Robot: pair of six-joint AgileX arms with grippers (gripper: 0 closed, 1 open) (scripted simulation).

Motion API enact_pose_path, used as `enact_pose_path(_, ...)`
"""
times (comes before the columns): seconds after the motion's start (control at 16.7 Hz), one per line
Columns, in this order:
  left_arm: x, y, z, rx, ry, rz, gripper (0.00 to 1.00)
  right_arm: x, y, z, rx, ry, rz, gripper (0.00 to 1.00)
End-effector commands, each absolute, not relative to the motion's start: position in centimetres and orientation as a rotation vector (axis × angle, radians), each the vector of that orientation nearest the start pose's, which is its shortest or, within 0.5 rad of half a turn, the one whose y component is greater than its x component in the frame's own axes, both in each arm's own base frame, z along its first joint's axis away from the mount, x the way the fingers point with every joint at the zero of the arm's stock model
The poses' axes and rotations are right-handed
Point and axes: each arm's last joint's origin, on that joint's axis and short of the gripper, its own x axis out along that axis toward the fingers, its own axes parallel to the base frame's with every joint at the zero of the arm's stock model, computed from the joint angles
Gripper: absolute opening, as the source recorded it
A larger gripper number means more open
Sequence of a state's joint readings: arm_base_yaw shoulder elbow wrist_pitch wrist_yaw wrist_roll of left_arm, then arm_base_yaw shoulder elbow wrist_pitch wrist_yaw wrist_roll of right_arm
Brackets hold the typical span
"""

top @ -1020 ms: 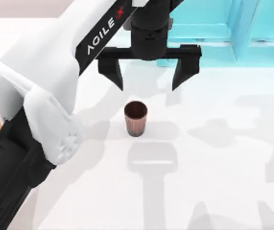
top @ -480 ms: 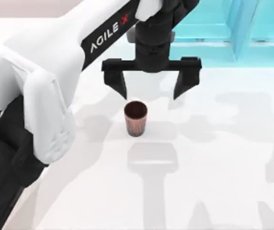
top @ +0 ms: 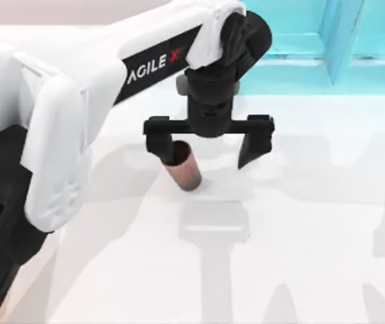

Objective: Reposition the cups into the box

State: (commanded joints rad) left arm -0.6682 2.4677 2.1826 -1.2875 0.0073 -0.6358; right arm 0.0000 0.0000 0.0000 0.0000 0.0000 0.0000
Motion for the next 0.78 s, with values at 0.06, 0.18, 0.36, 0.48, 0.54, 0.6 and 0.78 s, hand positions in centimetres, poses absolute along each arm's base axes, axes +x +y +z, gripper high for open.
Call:
enact_pose_path(0.06, 38.27, -29.45, 15.07, 0.016, 1.573, -0.016, 1.0, 10.57, -0.12, 16.0, 0.0, 0.0, 0.0, 1.0)
enact_pose_path(0.18, 38.2, -29.41, 14.8, 0.016, 1.573, -0.016, 1.0, 10.57, -0.12, 16.0, 0.0, 0.0, 0.0, 1.0)
enact_pose_path(0.36, 38.2, -29.41, 14.8, 0.016, 1.573, -0.016, 1.0, 10.57, -0.12, 16.0, 0.0, 0.0, 0.0, 1.0)
enact_pose_path(0.48, 38.2, -29.41, 14.8, 0.016, 1.573, -0.016, 0.85, 10.57, -0.12, 16.0, 0.0, 0.0, 0.0, 1.0)
enact_pose_path(0.54, 38.2, -29.41, 14.8, 0.016, 1.573, -0.016, 0.77, 10.57, -0.12, 16.0, 0.0, 0.0, 0.0, 1.0)
enact_pose_path(0.6, 38.2, -29.41, 14.8, 0.016, 1.573, -0.016, 0.7, 10.57, -0.12, 16.0, 0.0, 0.0, 0.0, 1.0)
enact_pose_path(0.78, 38.2, -29.41, 14.8, 0.016, 1.573, -0.016, 0.47, 10.57, -0.12, 16.0, 0.0, 0.0, 0.0, 1.0)
